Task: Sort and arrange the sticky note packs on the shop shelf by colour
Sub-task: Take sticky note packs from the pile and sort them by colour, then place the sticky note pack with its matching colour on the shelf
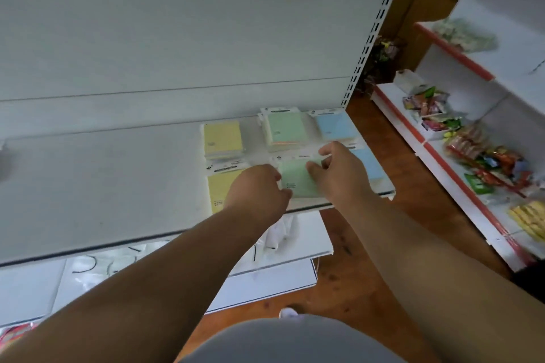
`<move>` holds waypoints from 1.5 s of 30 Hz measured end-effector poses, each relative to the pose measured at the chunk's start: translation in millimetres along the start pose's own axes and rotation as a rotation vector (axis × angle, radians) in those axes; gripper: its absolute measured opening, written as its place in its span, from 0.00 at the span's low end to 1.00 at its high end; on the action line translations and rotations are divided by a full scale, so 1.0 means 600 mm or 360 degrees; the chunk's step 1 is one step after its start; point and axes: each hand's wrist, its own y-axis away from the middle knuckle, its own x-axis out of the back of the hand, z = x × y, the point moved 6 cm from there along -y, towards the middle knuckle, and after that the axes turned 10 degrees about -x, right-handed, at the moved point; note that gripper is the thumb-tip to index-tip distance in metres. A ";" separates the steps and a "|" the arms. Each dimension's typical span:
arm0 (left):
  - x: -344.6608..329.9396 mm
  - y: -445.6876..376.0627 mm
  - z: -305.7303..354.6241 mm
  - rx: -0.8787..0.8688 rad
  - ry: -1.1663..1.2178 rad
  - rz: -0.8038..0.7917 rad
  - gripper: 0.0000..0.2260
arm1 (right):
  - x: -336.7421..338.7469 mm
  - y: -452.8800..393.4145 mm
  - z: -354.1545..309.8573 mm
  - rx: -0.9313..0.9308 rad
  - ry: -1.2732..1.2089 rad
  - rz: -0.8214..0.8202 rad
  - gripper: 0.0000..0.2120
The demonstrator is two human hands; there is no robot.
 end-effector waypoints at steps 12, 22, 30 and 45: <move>-0.034 -0.004 0.005 0.0185 -0.0218 0.0062 0.18 | -0.032 -0.047 0.001 0.0222 0.0303 -0.0255 0.15; 0.034 0.033 -0.056 0.0133 -0.0257 0.0305 0.16 | -0.053 0.019 -0.116 0.0622 0.0159 -0.0134 0.08; 0.198 0.135 -0.286 0.0275 -0.0243 0.0417 0.13 | -0.217 0.148 -0.342 0.0801 -0.0024 -0.0304 0.07; 0.450 0.262 -0.686 0.0604 -0.0188 0.0570 0.18 | -0.546 0.323 -0.677 0.0502 -0.0225 -0.0906 0.09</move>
